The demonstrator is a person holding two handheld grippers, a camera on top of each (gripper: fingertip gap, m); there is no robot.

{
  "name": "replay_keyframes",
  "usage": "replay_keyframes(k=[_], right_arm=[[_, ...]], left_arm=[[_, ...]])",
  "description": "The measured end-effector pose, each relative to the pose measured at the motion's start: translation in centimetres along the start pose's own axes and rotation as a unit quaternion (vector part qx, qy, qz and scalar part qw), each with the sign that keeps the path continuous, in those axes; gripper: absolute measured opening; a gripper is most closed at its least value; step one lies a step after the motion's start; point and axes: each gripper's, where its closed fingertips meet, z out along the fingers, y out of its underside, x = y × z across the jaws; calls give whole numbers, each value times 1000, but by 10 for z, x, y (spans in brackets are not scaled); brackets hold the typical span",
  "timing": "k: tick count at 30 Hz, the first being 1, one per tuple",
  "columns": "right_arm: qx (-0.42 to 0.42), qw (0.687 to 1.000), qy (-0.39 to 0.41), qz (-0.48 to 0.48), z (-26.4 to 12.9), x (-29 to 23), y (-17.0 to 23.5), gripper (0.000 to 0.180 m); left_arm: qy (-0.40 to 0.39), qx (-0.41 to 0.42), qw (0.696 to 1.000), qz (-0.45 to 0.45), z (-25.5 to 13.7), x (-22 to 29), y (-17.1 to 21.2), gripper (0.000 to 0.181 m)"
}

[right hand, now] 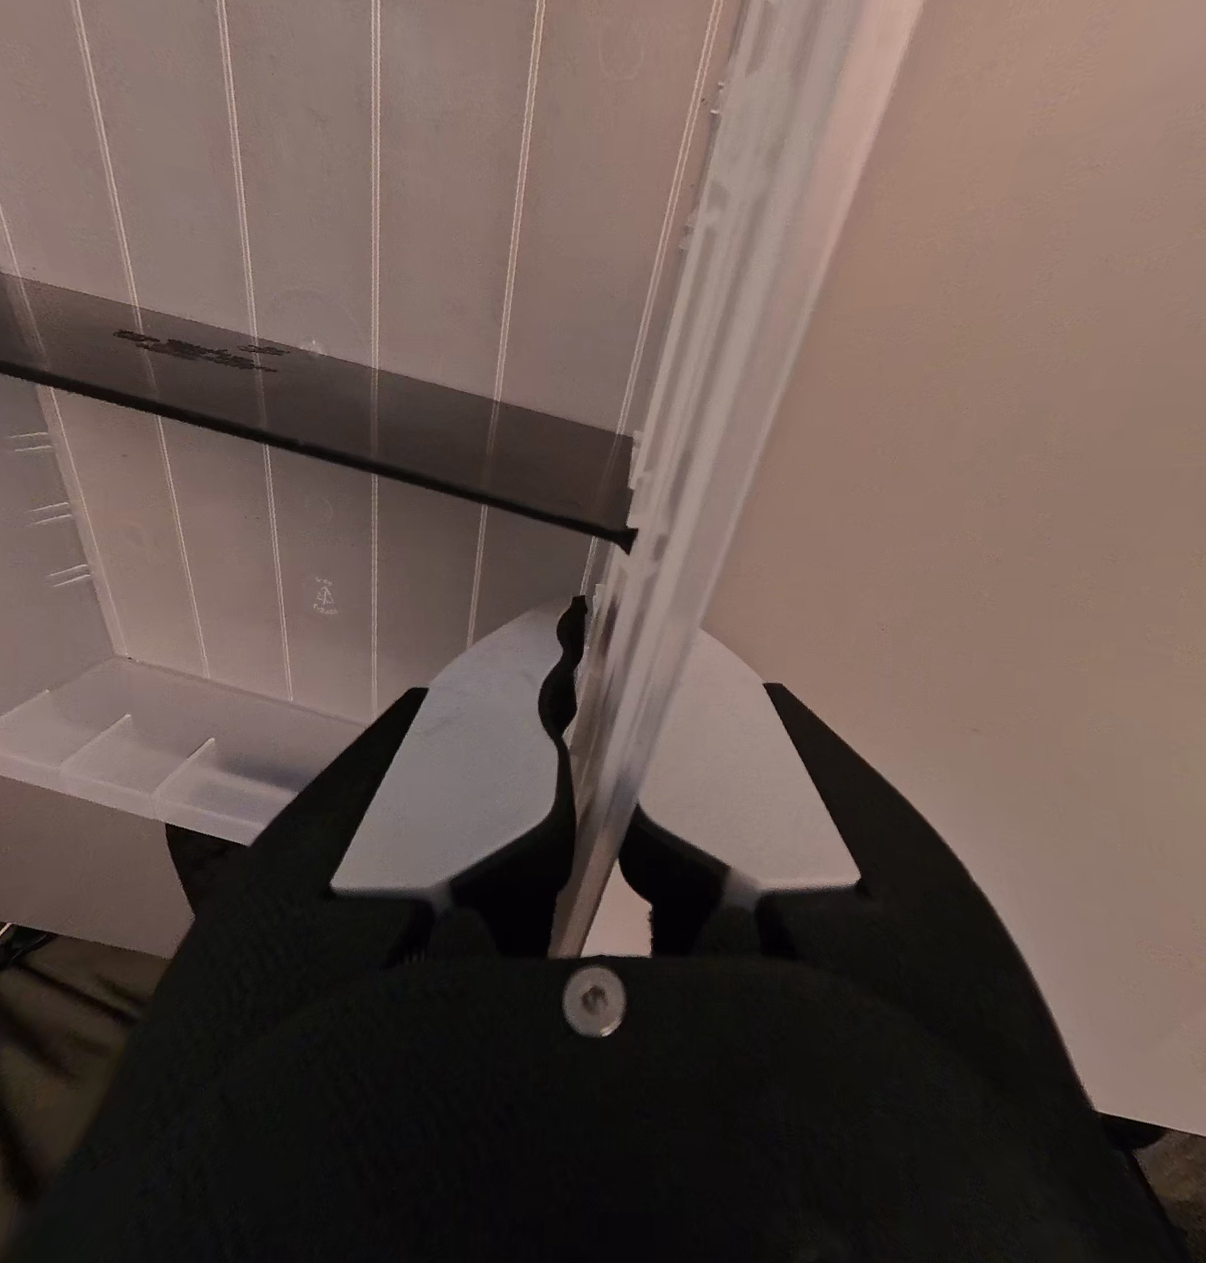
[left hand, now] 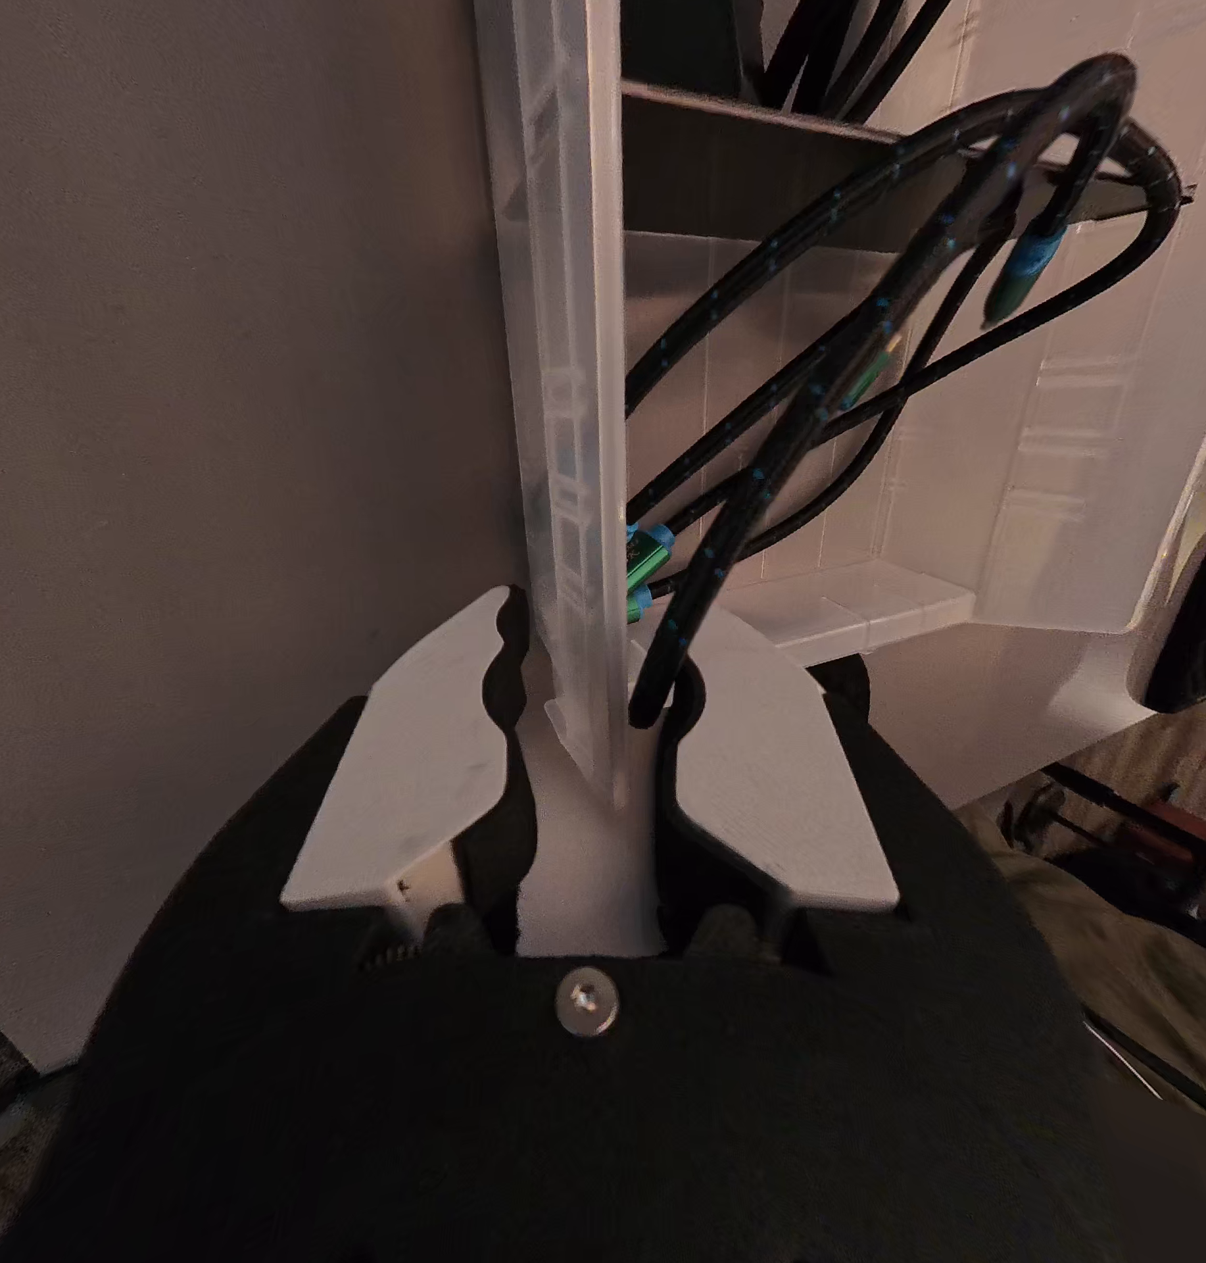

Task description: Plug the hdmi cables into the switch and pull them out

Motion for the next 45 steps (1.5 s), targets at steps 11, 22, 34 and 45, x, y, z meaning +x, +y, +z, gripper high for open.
replay_keyframes(k=[11,22,34,45], right_arm=[[-16,1000,5,-3,-2,19,-2,6],[13,1000,14,-16,-7,29,-8,26],[318,938,115,-72,-121,13,-52,46],[616,711,142,-307,-252,-168,-85,55]], left_arm=[[-2,-49,999,15,11,0,11,25],[12,-29,999,-24,-3,7,18,38],[-71,165,981,73,-72,30,-30,43],[-197,228,887,350,-54,89,-100,47]])
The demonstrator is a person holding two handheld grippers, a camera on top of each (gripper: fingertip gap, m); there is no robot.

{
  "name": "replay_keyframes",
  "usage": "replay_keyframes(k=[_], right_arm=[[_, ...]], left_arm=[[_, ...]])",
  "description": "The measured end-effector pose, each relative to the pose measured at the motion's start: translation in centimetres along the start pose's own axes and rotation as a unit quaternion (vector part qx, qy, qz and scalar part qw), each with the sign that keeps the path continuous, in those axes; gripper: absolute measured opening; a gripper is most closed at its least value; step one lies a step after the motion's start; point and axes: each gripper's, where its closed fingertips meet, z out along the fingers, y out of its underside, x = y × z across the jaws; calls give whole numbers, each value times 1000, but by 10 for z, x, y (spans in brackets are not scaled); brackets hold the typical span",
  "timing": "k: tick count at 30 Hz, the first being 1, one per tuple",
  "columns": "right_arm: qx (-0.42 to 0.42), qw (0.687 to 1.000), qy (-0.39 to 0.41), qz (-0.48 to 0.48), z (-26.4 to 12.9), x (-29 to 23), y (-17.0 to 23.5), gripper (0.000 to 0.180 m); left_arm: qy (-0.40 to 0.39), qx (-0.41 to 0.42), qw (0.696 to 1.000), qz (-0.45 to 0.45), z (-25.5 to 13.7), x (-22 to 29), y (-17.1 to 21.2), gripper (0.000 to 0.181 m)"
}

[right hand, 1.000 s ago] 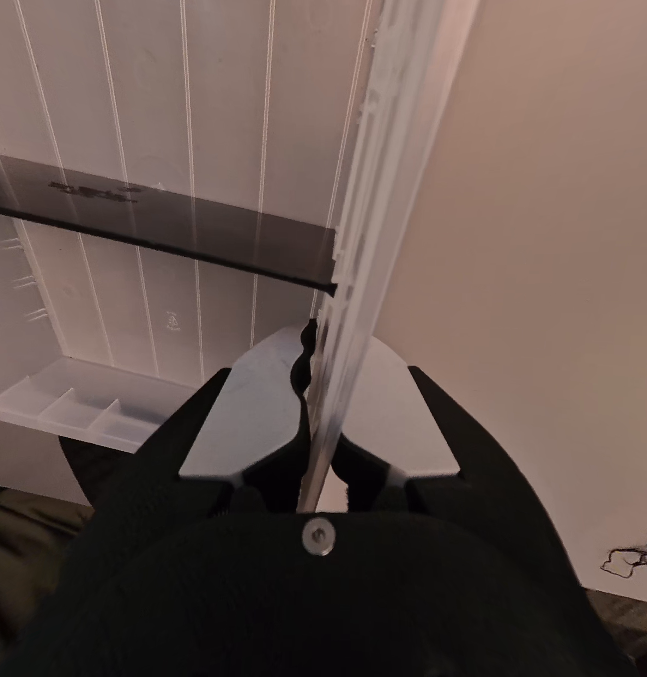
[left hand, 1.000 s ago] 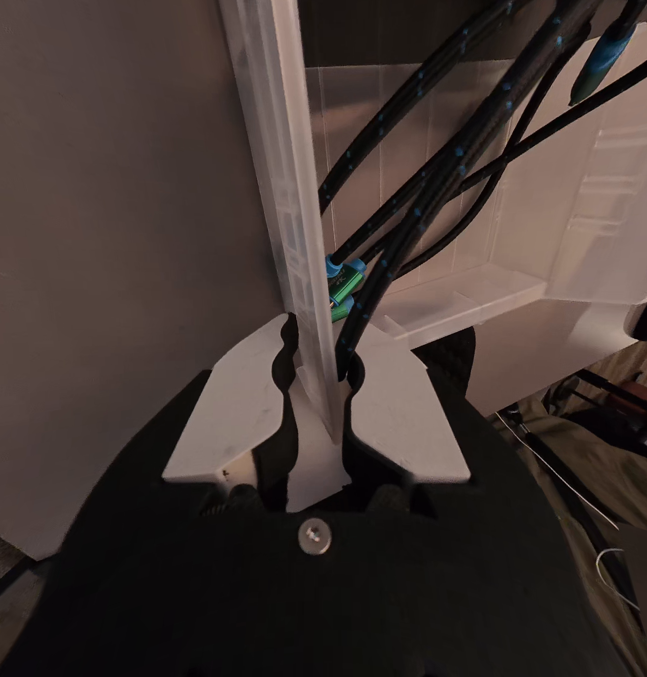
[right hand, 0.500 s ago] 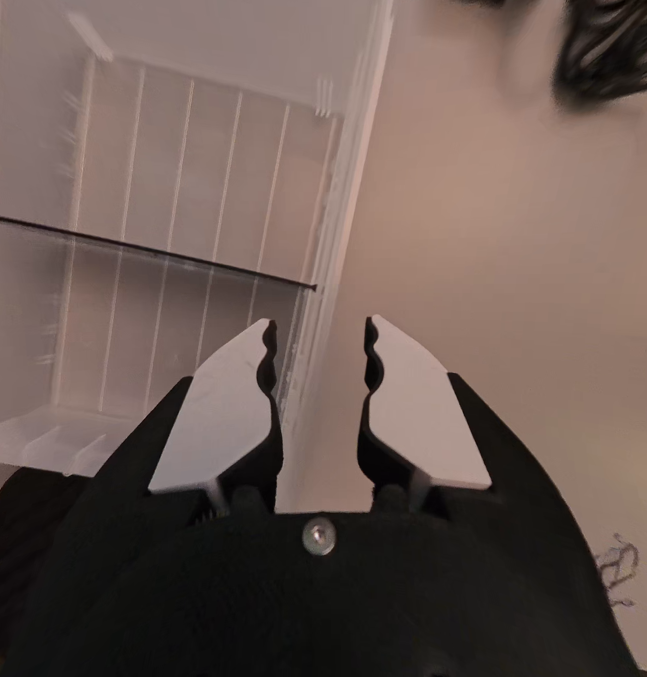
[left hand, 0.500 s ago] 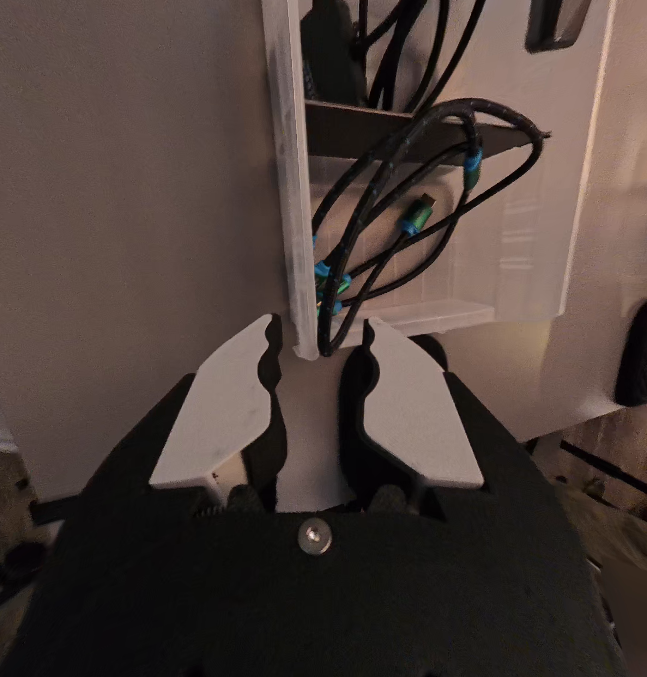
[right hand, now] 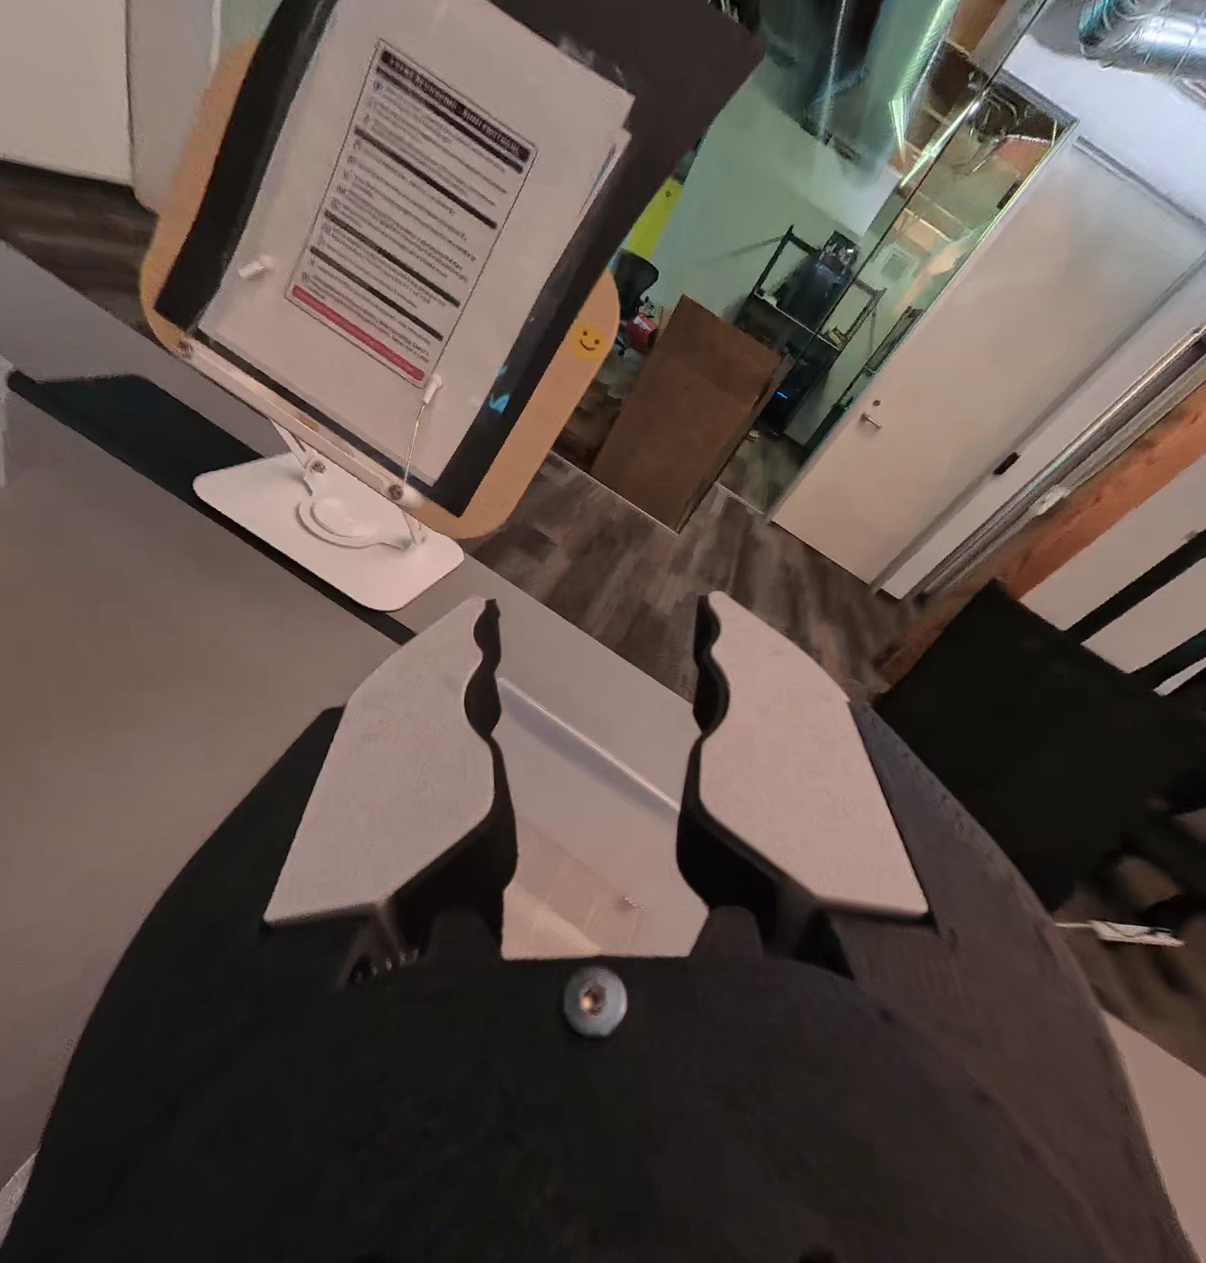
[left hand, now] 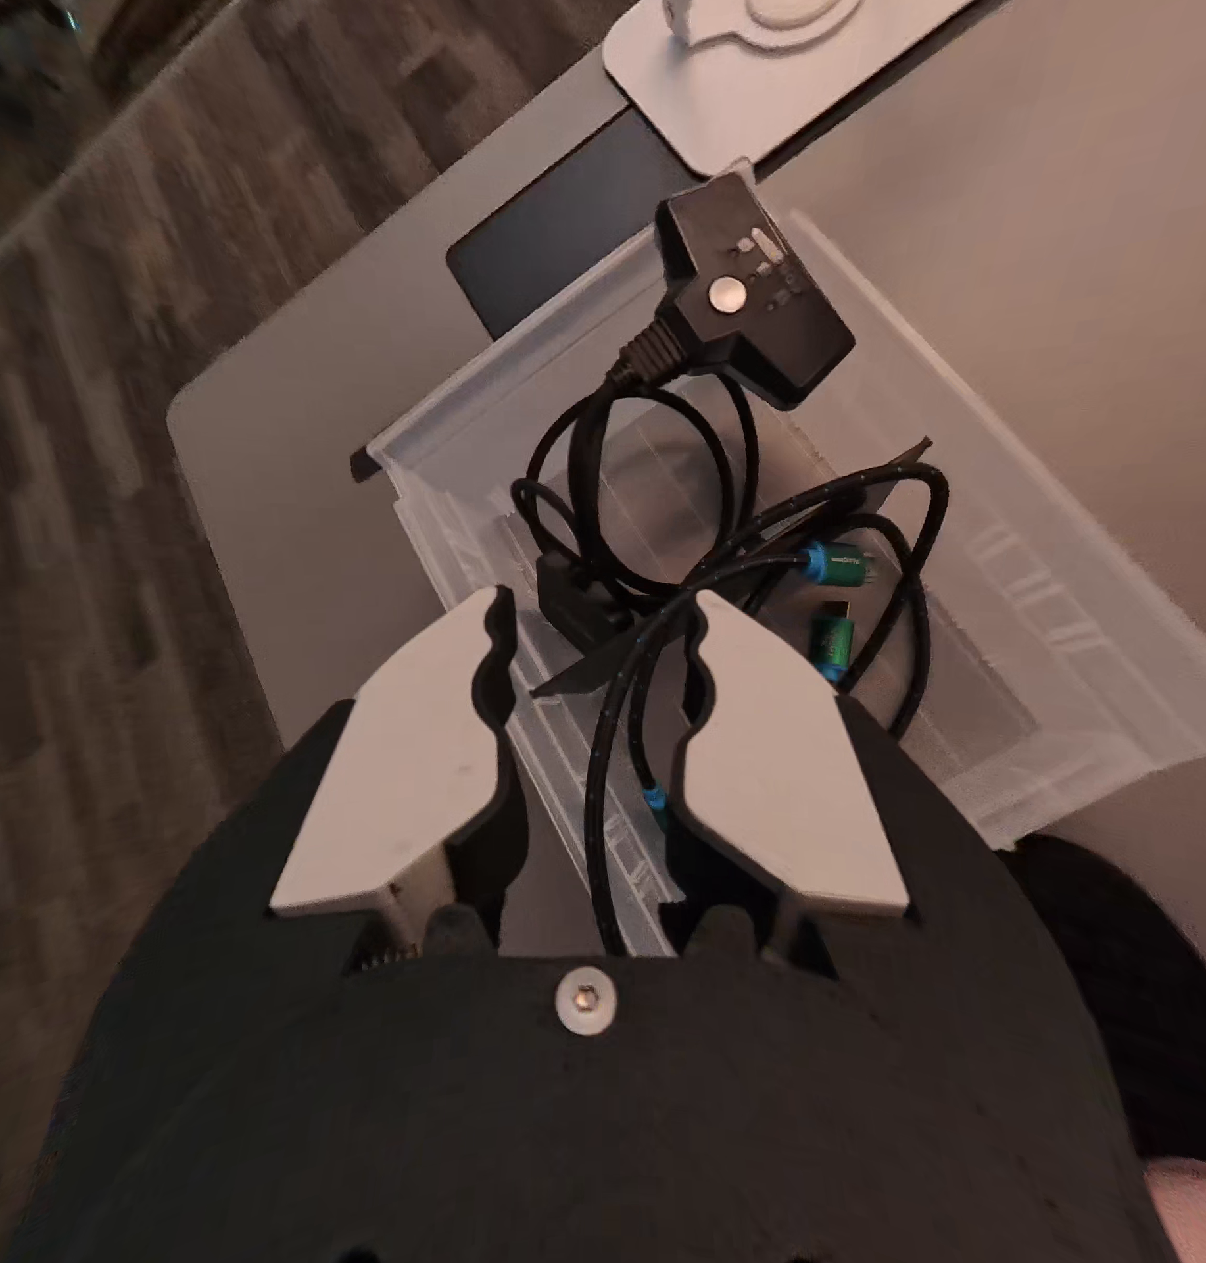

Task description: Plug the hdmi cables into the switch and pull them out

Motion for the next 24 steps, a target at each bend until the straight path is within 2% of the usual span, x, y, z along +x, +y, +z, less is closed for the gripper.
replay_keyframes(k=[3,5,9,10,12,14,19,24], right_arm=[[-8,1000,-2,-30,7,-21,-4,55],[4,999,-21,-48,11,-36,-3,55],[-98,991,22,-83,12,-13,40,55],[-129,988,31,-74,8,-4,55,54],[-205,979,2,-16,-5,3,93,41],[-276,960,4,45,-24,17,131,41],[-382,910,0,159,-72,32,204,44],[-437,872,-57,211,-86,13,243,45]], left_arm=[[46,-74,996,12,14,17,26,50],[39,-124,991,8,22,13,45,53],[24,-189,982,-17,31,0,74,51],[23,-201,979,-19,32,-2,81,47],[22,-228,973,-17,33,-4,93,19],[18,-238,971,-8,34,-5,97,4],[-28,-244,969,9,14,-12,91,3],[-132,-172,976,20,-45,-18,56,2]])
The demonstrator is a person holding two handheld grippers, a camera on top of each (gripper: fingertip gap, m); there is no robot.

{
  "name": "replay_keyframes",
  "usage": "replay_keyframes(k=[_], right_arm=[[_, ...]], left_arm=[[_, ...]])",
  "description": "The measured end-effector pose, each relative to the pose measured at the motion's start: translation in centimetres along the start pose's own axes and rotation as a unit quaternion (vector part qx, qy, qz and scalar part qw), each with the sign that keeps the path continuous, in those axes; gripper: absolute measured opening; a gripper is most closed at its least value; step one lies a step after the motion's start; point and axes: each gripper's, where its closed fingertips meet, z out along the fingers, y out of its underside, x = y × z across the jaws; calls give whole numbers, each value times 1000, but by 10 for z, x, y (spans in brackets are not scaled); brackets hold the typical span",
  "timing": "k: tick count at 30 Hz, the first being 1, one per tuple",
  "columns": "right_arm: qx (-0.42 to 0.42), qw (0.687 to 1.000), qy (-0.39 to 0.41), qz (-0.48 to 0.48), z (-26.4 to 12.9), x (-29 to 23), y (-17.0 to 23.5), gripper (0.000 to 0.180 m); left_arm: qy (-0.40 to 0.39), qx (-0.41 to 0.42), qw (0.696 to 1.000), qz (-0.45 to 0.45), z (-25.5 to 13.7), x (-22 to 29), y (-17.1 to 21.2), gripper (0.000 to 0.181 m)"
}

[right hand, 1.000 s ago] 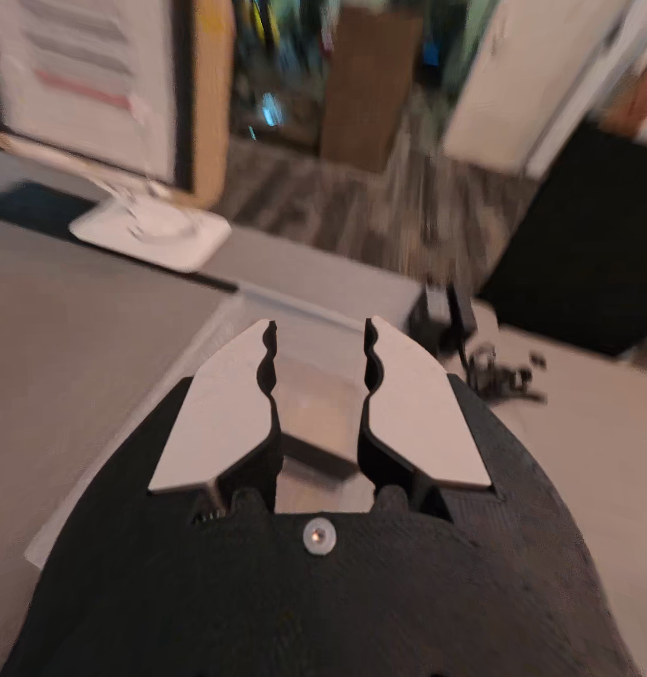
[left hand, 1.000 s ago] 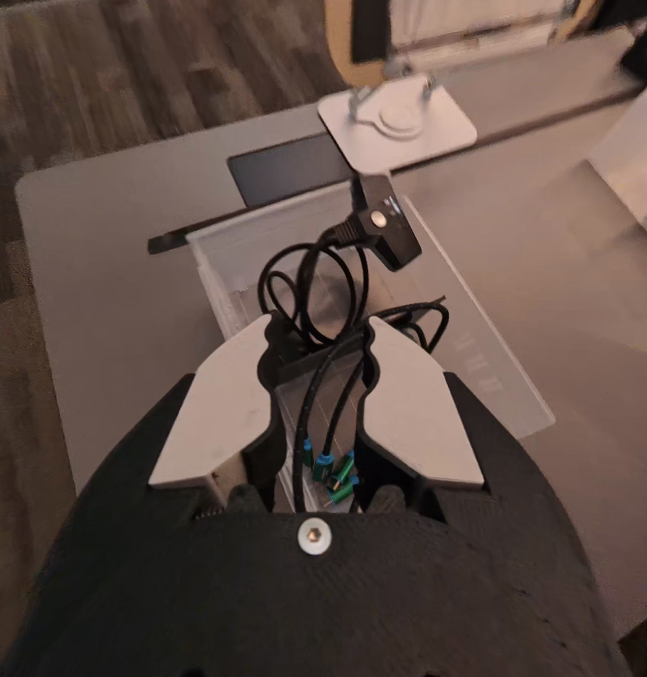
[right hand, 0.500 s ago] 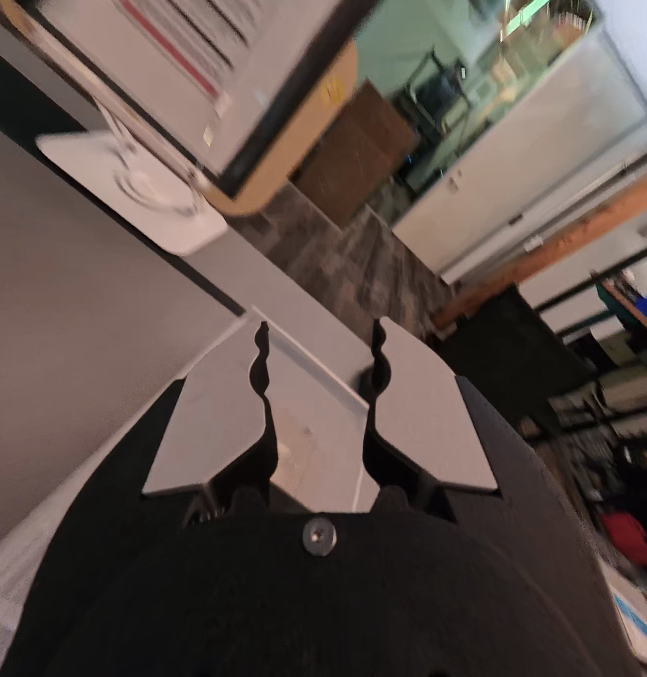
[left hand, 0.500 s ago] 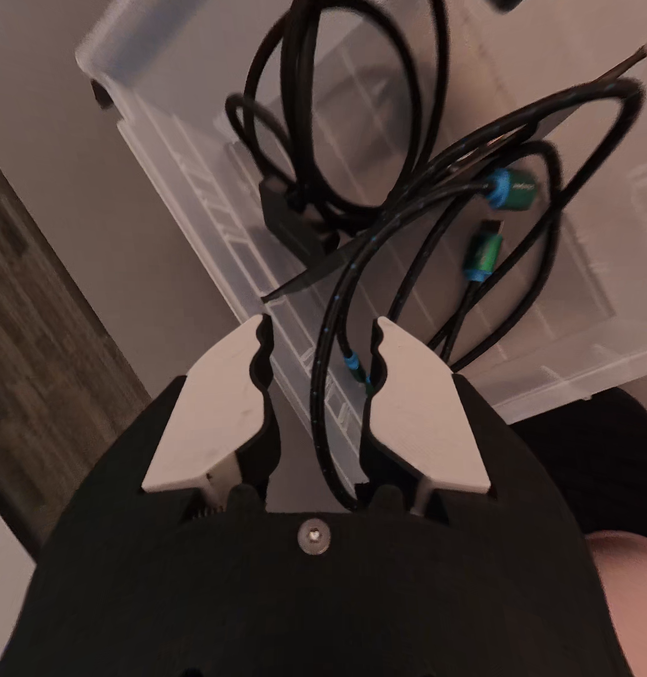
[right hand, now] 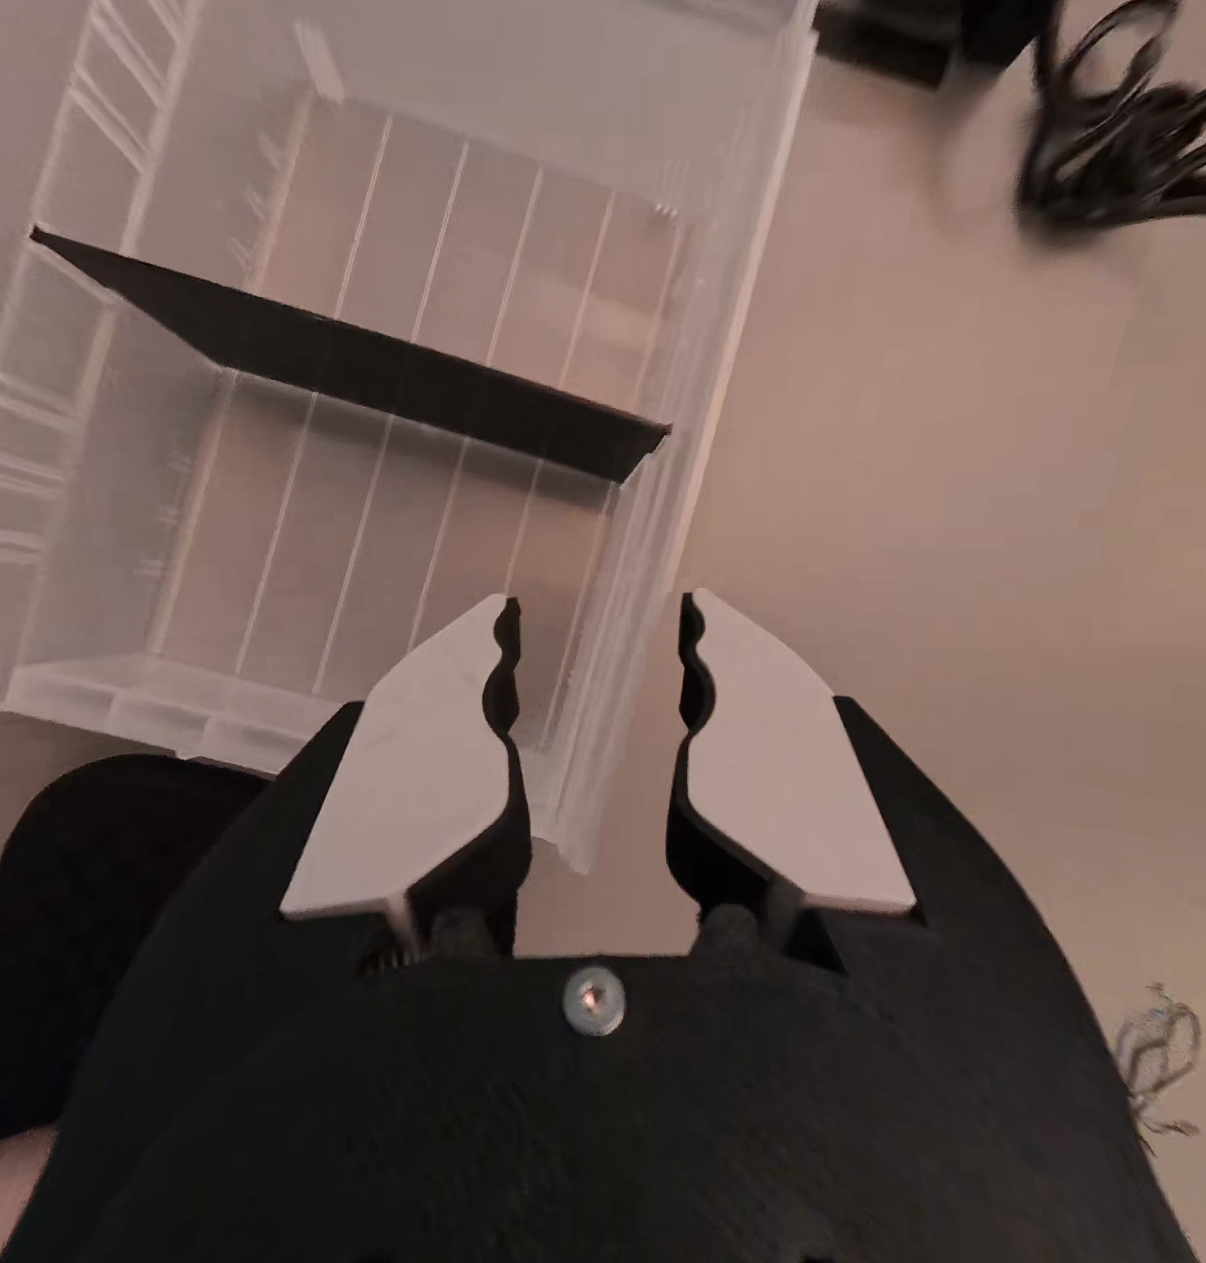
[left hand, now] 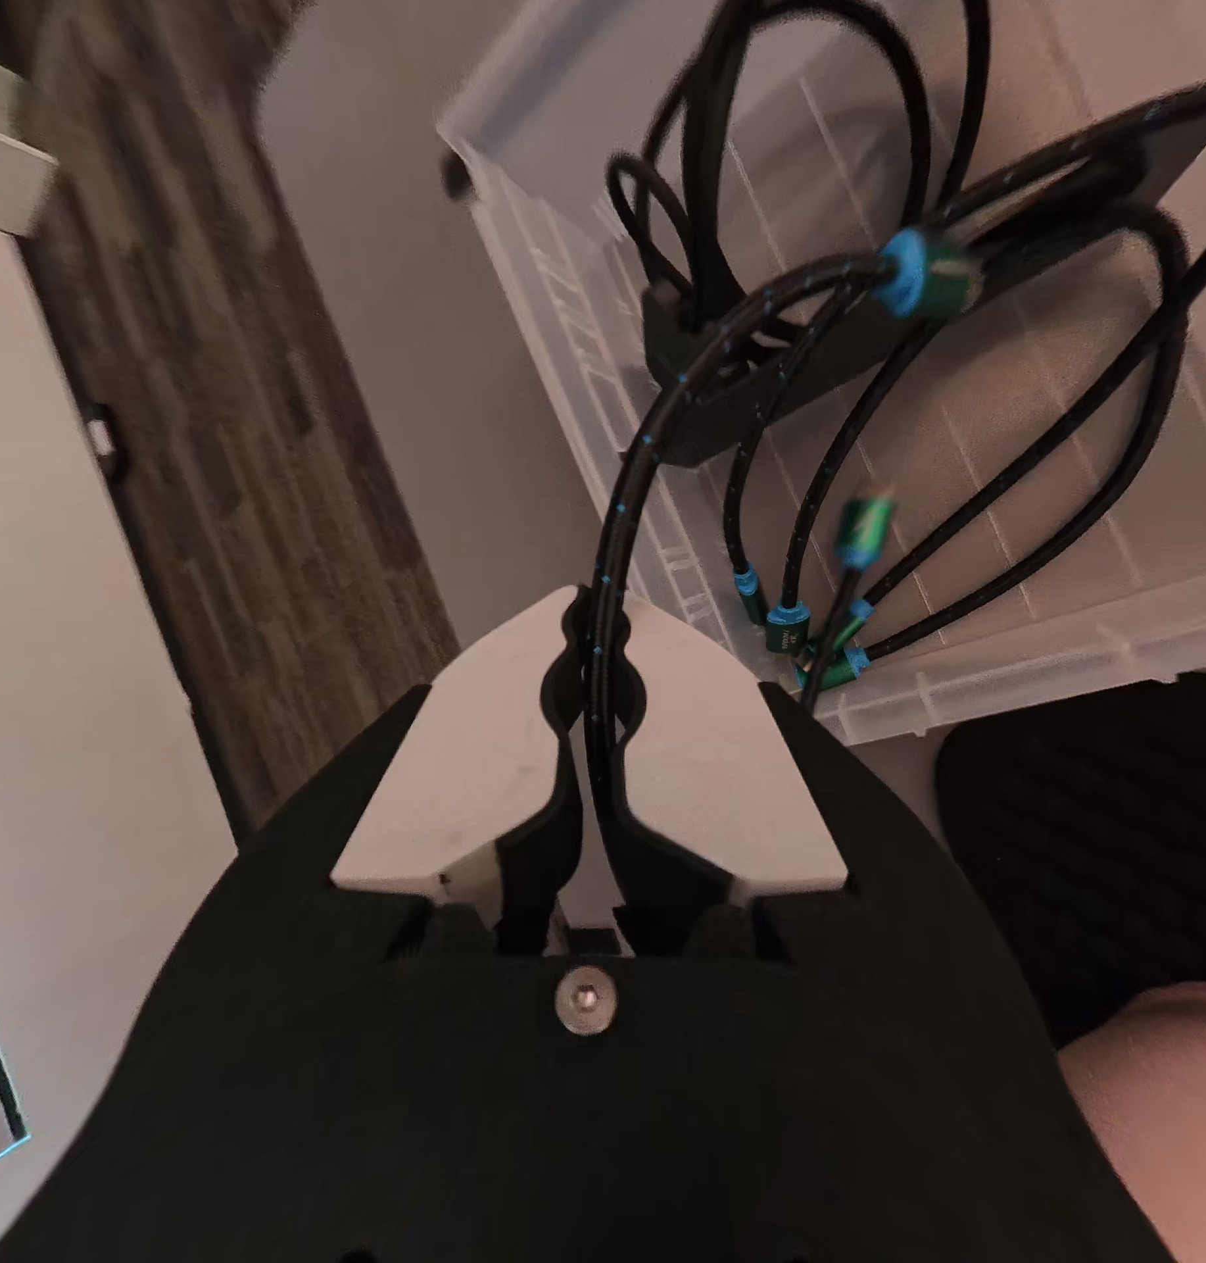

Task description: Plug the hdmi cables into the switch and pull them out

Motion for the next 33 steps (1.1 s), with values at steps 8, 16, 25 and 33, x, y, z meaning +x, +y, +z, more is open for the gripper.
replay_keyframes(k=[8,16,25,33], right_arm=[[-48,997,28,56,23,18,11,17],[-36,990,-54,129,38,12,14,10],[-18,993,-35,110,33,13,4,15],[-27,994,-33,105,39,14,4,17]], left_arm=[[-116,206,971,-45,-137,4,-24,2],[76,395,915,21,-196,116,-126,2],[334,240,905,110,-81,299,-213,2],[309,120,936,120,18,343,-208,2]])
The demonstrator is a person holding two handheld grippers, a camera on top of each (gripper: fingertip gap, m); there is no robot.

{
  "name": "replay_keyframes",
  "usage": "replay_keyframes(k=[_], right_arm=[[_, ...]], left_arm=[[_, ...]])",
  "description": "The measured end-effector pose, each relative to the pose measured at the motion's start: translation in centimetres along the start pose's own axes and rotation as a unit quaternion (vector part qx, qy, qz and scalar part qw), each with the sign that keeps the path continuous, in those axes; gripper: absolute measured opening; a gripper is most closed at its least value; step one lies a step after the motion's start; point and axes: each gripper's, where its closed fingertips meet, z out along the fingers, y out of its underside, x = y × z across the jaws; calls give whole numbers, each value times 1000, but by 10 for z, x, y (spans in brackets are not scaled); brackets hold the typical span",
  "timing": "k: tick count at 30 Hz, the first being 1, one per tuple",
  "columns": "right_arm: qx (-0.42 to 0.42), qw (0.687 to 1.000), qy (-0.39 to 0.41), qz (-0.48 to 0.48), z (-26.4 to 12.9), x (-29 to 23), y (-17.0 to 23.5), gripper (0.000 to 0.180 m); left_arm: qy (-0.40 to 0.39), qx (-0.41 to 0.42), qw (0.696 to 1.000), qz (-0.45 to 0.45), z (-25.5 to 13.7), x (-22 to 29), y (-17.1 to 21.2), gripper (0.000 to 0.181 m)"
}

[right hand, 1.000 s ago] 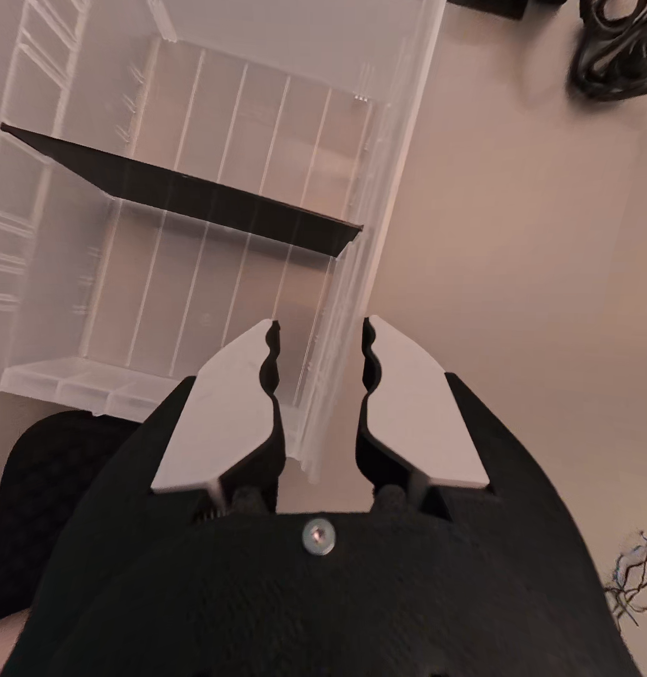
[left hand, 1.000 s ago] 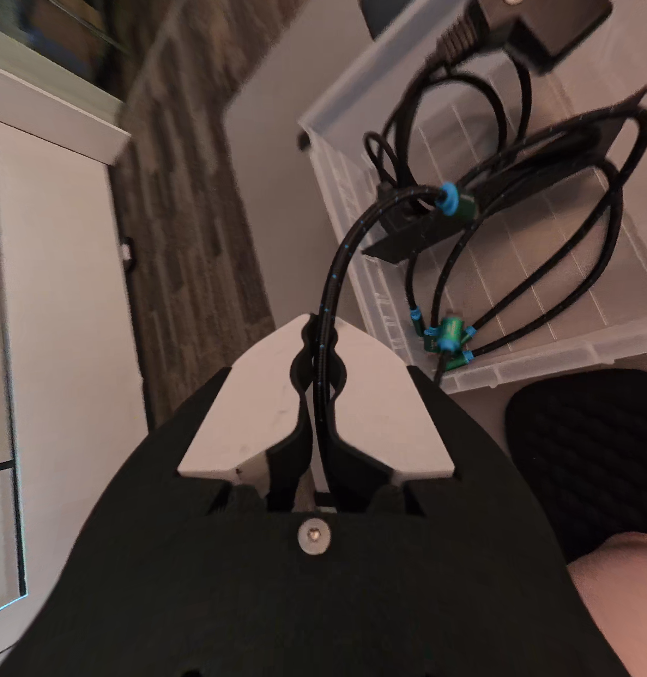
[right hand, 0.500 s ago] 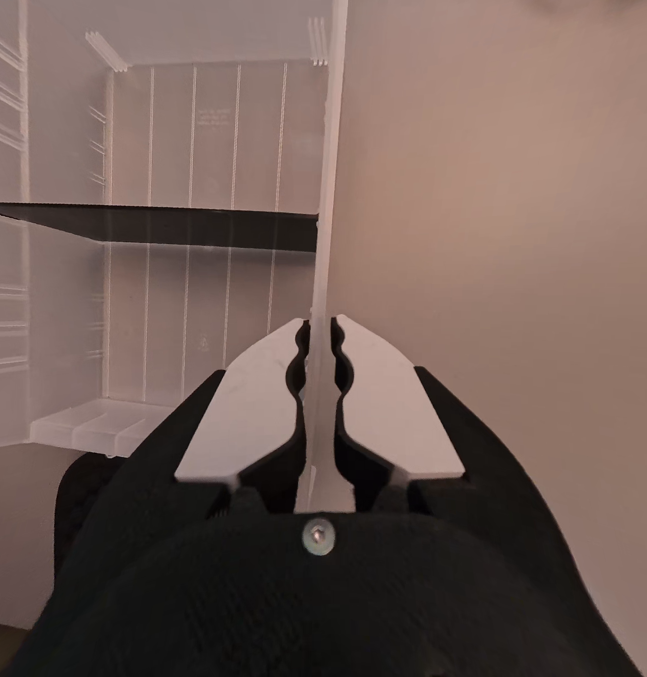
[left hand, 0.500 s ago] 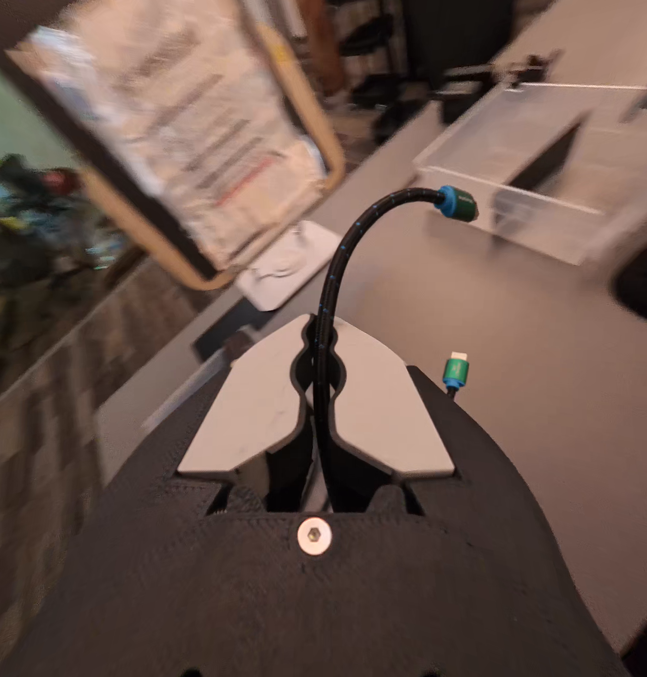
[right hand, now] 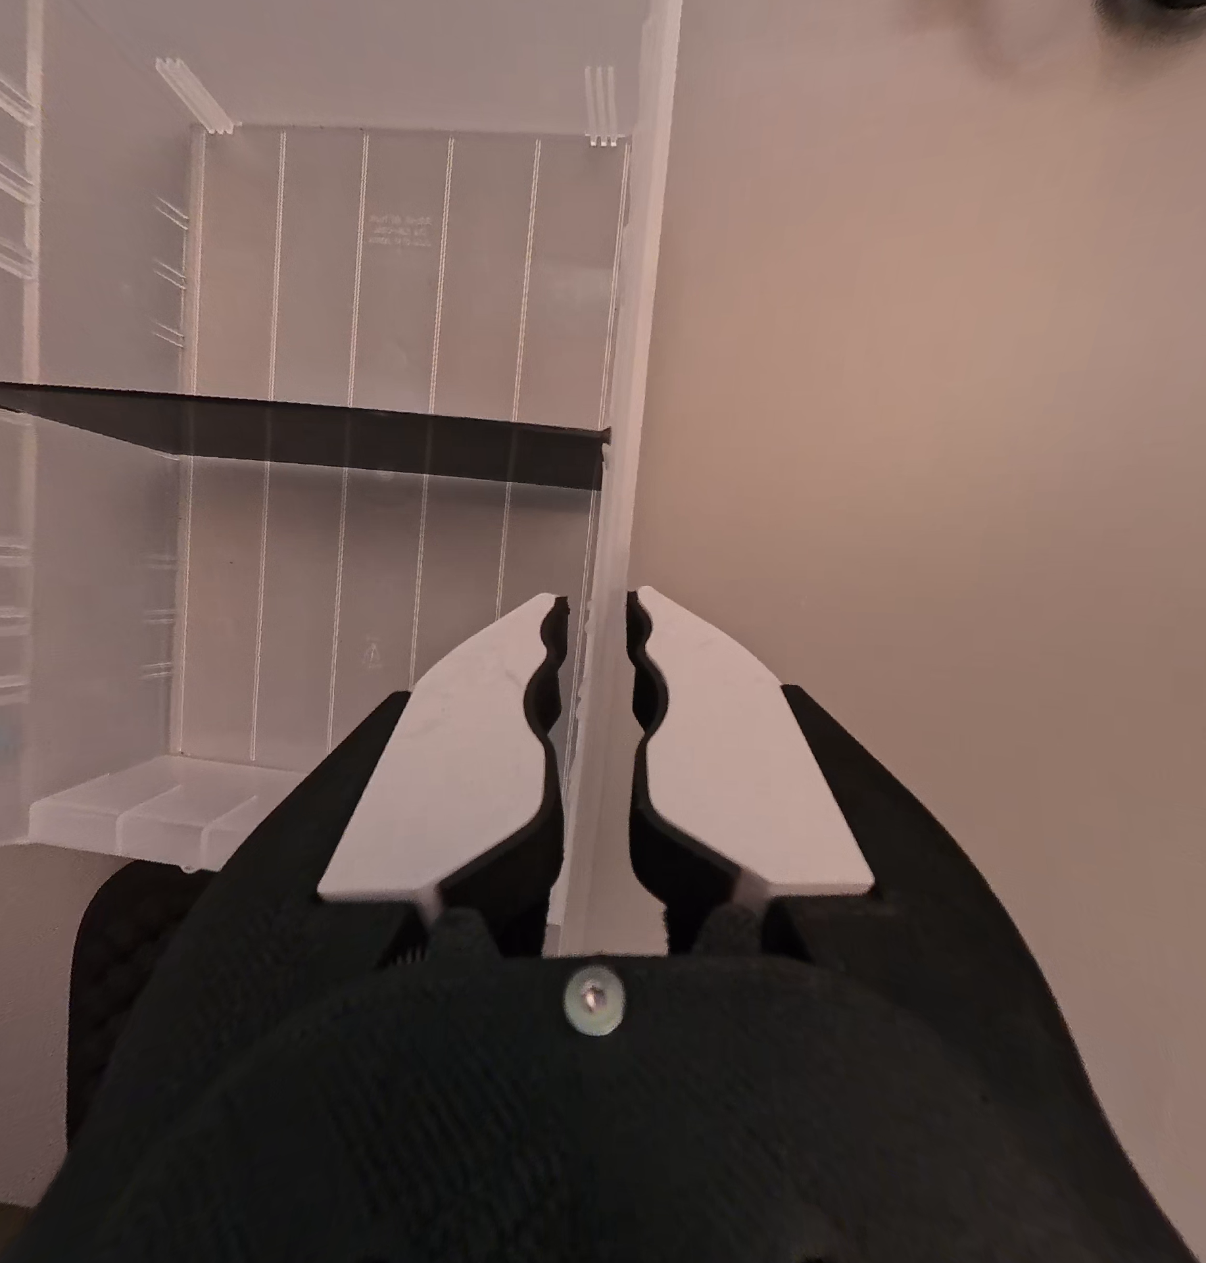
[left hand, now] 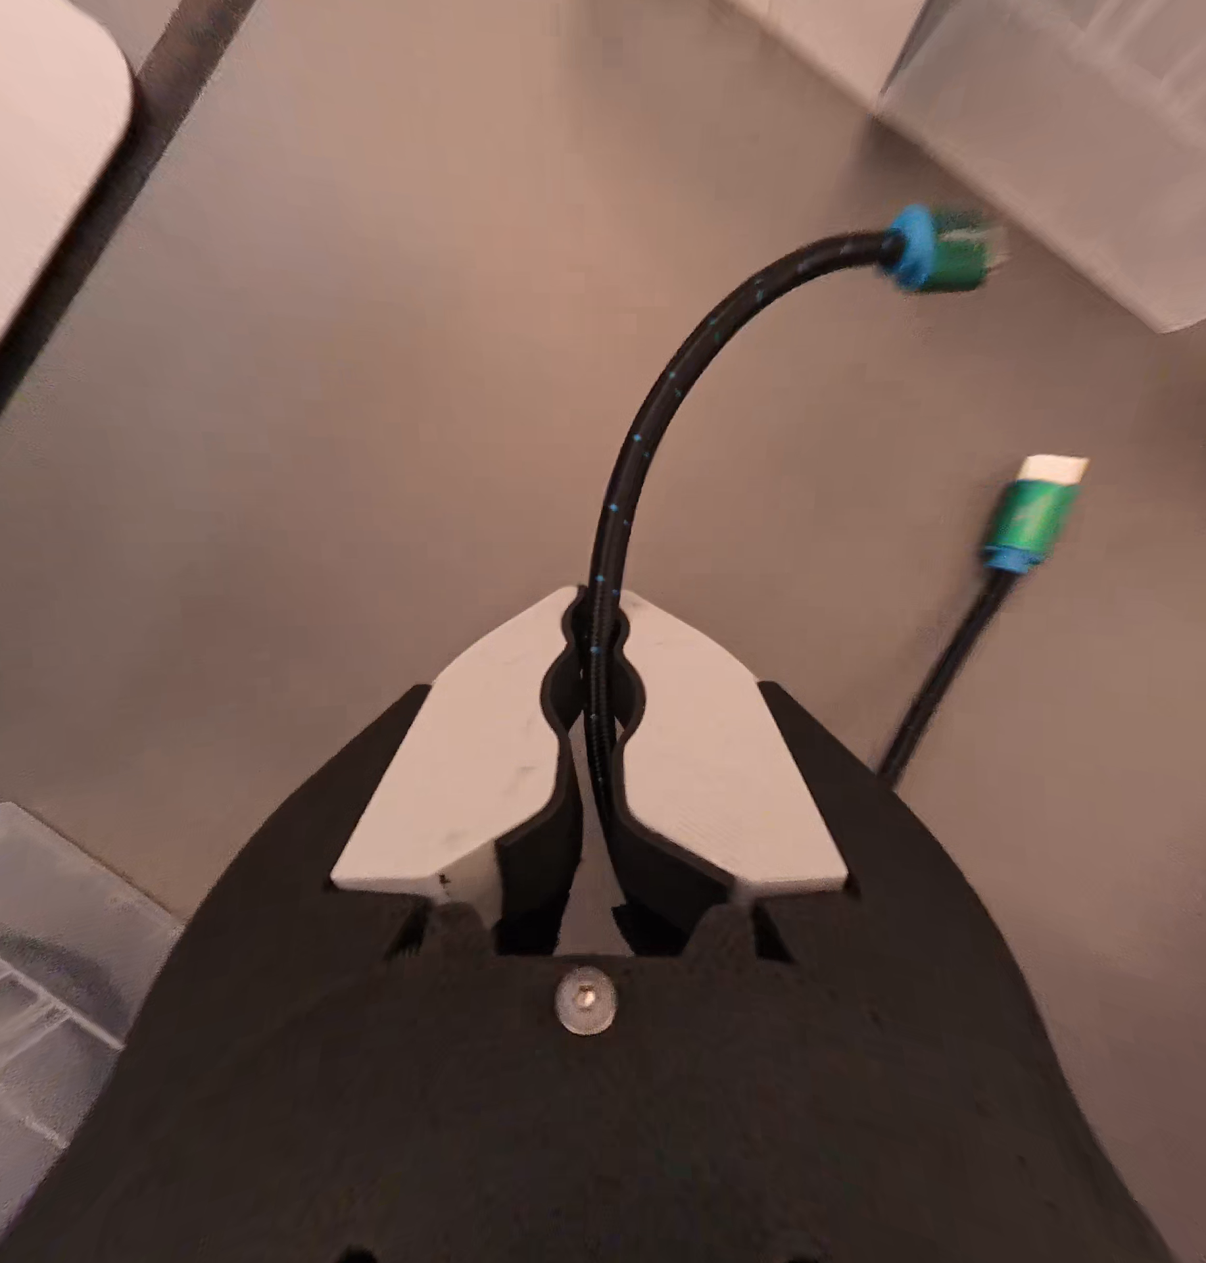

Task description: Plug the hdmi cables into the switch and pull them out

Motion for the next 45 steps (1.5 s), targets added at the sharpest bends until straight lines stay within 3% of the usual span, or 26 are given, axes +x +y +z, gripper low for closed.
replay_keyframes(k=[7,14,17,21,26,29,33,36,38,39,45], right_arm=[[21,999,30,-11,-2,2,-13,28],[135,981,122,-63,-41,-8,-63,43],[198,967,126,-101,-60,-34,-90,43],[259,947,117,-151,-75,-72,-115,43],[252,938,134,-199,-77,-89,-120,44],[262,937,122,-199,-82,-93,-120,44],[286,935,102,-182,-93,-93,-122,44],[291,934,104,-180,-97,-92,-122,44],[290,933,105,-185,-97,-93,-121,44],[288,933,106,-188,-97,-94,-121,44],[270,935,107,-203,-90,-96,-118,44]], left_arm=[[-66,-113,991,36,36,-14,40,5],[-56,-100,993,32,20,-11,34,30],[-45,-55,997,24,-13,-15,19,33],[-77,51,996,-11,-87,-51,1,35],[-153,225,962,-23,-181,-127,-6,41],[-218,250,943,0,-208,-188,8,50],[-198,165,965,56,-185,-229,46,63],[-193,72,971,123,-152,-242,78,64],[-164,17,974,153,-128,-241,97,55],[-152,-8,975,161,-117,-242,105,60],[-131,-71,971,187,-80,-253,126,55]])
